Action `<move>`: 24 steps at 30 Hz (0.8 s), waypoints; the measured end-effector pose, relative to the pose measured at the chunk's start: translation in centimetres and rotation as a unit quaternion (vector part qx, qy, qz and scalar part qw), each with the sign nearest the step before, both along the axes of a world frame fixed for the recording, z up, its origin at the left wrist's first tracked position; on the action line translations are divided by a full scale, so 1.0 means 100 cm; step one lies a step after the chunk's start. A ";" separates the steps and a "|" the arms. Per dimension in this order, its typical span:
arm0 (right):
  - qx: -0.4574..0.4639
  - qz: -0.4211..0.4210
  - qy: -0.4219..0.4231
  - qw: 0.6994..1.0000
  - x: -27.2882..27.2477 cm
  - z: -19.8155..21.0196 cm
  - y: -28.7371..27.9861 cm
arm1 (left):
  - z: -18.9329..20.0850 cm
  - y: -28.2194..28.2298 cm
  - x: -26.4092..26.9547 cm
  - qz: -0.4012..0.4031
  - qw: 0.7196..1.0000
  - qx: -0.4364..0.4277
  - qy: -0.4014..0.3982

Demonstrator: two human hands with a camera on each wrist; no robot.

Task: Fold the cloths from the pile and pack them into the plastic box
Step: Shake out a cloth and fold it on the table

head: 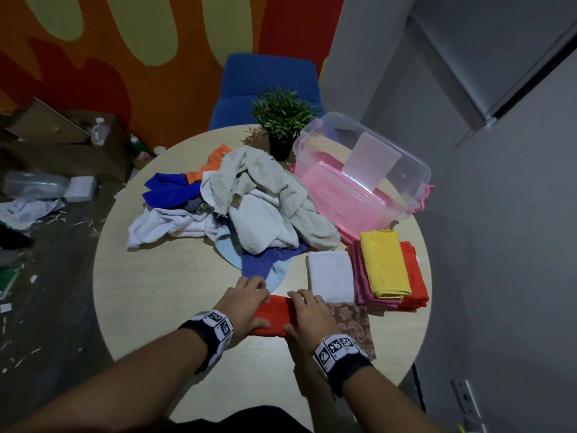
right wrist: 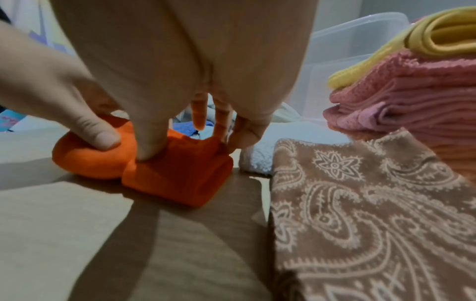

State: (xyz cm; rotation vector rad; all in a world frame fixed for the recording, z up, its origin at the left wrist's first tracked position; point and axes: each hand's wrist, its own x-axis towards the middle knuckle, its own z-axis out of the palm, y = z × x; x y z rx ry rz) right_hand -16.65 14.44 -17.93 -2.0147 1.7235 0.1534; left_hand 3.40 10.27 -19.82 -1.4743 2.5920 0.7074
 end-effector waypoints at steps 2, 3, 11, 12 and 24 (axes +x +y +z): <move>0.029 -0.018 -0.024 0.999 -0.003 -0.001 -0.002 | 0.003 0.000 0.008 -0.032 0.999 -0.033 0.008; 0.032 -0.008 -0.019 0.999 -0.005 -0.002 -0.003 | 0.006 0.000 0.011 -0.051 0.998 -0.041 0.014; -0.009 -0.117 -0.274 0.954 -0.019 0.032 -0.017 | 0.054 -0.024 0.019 0.157 0.926 0.183 0.292; -0.022 -0.144 -0.307 0.941 -0.020 0.038 -0.021 | 0.060 -0.030 0.020 0.177 0.910 0.196 0.319; 0.059 -0.309 -0.466 0.827 -0.015 0.029 -0.021 | 0.036 -0.016 0.025 0.322 0.722 0.397 0.466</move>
